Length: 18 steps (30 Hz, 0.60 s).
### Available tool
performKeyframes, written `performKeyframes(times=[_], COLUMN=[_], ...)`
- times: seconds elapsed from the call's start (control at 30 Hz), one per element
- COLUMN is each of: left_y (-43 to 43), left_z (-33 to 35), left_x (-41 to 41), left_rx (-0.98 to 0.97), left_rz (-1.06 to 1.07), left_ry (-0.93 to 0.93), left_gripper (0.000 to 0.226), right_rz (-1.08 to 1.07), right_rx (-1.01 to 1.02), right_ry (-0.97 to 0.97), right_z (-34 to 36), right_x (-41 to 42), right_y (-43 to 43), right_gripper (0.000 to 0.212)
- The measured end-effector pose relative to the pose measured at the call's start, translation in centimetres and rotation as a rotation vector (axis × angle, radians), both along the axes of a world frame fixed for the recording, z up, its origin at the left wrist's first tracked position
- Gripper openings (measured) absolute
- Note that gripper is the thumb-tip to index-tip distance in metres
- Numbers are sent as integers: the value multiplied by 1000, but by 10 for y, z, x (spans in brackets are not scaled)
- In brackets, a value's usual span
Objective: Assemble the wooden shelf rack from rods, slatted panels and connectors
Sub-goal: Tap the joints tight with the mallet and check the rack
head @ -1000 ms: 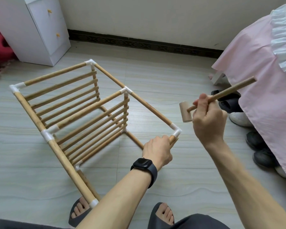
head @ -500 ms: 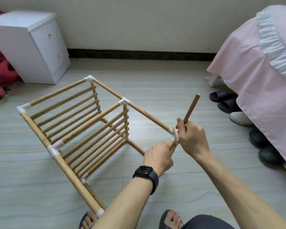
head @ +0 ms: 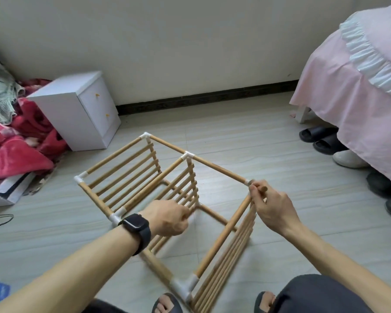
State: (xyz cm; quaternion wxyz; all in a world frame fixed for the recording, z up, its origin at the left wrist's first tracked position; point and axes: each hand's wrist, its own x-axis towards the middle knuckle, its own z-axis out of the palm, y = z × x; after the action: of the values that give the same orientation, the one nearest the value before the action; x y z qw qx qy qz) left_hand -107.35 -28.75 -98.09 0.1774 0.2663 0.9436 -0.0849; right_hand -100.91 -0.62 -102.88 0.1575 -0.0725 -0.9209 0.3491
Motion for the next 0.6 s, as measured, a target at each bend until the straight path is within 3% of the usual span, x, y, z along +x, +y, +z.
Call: performKeyframes(times=[0.07,0.23,0.43,0.53,0.6], left_y=[-35,-107,-104,-61,-24], left_z=[9,6,-15,-26,-30], left_x=[0,10,5,3,7], left_rx=[-128,-402,-200,-25,106], left_rz=[-20,-143,-66,-25,-17], left_ry=[74,108,136,148,144], left_gripper=[21,28,26,40,46], right_rz=[137,500,578,594,559], right_rx=[30,119,57,113,213], right_ry=[-20,-116,-258,-317,-353], right_z=[3,20,30,34,28], right_x=[-1,-10,-10,-2,5], right_y=[-15,-71,-94,-93,-90], right_gripper=[9,16,37,54,53])
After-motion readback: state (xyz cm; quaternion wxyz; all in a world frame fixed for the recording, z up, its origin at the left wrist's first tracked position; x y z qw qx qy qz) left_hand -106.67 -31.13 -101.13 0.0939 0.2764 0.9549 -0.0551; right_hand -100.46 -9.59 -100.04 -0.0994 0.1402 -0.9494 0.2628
